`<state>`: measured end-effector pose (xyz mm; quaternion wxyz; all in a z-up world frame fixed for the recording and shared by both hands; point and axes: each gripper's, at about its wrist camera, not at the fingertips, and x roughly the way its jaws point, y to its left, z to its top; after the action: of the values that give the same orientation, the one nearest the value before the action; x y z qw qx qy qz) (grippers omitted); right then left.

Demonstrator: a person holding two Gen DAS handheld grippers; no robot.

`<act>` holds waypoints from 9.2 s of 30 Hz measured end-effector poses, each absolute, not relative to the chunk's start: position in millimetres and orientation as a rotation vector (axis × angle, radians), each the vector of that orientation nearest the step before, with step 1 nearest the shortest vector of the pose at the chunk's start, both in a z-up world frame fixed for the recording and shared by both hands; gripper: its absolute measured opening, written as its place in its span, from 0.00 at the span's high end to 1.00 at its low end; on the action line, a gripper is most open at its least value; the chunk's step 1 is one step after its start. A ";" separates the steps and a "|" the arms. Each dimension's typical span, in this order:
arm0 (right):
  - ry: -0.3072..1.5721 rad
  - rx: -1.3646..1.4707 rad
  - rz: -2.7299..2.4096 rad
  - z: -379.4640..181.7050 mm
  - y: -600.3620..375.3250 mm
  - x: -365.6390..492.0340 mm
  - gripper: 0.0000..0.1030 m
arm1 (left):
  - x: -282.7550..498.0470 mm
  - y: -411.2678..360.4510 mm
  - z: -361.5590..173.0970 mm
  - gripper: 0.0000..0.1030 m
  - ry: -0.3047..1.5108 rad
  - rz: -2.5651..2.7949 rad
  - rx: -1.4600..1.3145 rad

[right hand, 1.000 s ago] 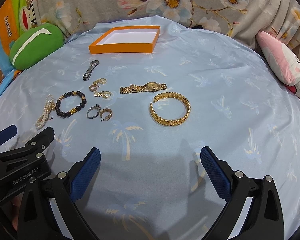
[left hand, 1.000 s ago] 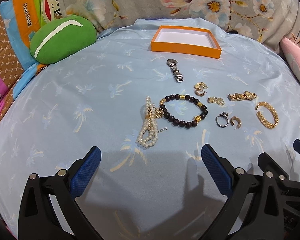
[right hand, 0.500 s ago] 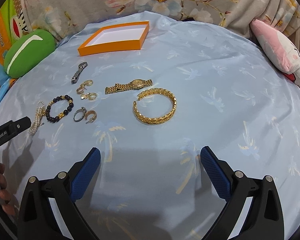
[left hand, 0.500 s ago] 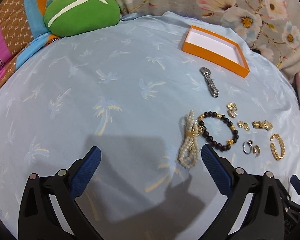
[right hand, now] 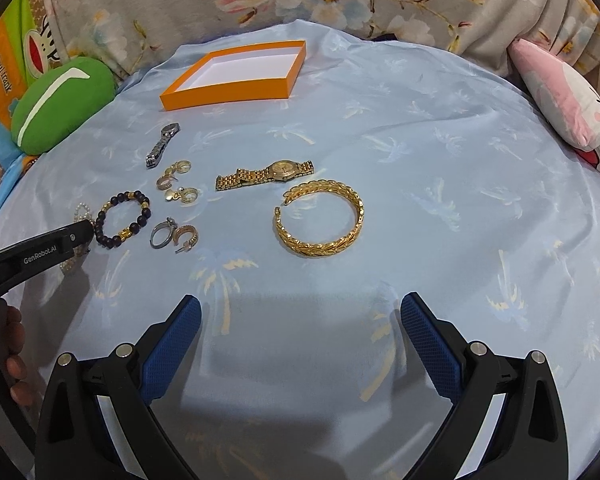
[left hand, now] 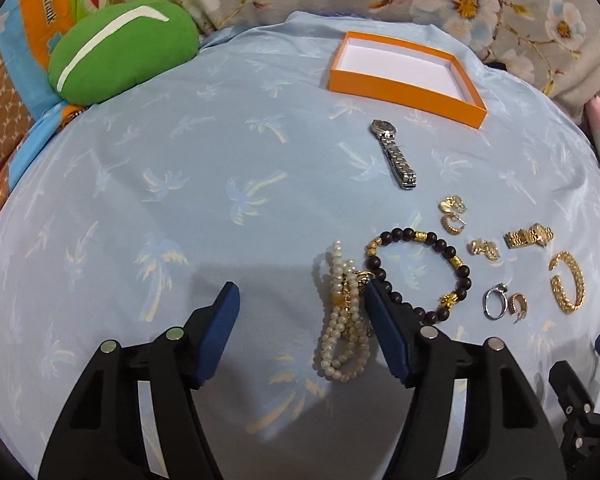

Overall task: Organize jewelry
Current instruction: 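Lower the left tool onto the pearl necklace and close it, then carry the gold chain bangle to the orange box with the right tool while the left lifts pearls, then release the bangle in the orange box with the right tool while the left drops the pearls in, then close the right tool on the gold watch band, then grasp the silver watch with the left tool and lift it, then carry the silver watch toward the orange box with the left tool while the right lifts the gold watch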

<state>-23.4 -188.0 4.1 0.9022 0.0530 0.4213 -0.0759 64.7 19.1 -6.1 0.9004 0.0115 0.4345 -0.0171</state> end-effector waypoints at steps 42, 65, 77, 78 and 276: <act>0.872 0.091 -0.100 4.4 -211.5 30.7 0.46 | 60.8 35.2 10.4 0.85 0.855 -0.105 -0.051; 0.770 0.149 0.003 66.8 -225.4 171.8 0.47 | 203.8 -23.0 71.9 0.85 0.755 -0.267 -0.040; 0.729 0.093 -0.017 78.5 -228.5 340.8 0.46 | 349.8 -77.4 64.6 0.85 0.725 -0.279 0.020; 0.736 0.093 -0.019 74.2 -228.8 349.5 0.46 | 359.9 -78.8 61.5 0.85 0.731 -0.274 0.017; 0.901 0.126 0.085 10.9 -194.4 34.7 0.79 | 148.2 -0.4 10.8 0.82 0.911 -0.232 -0.128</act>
<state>34.7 -194.4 10.9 0.8975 0.0608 0.4348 0.0409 148.2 -0.4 10.8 0.8895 -0.0617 0.4388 -0.1118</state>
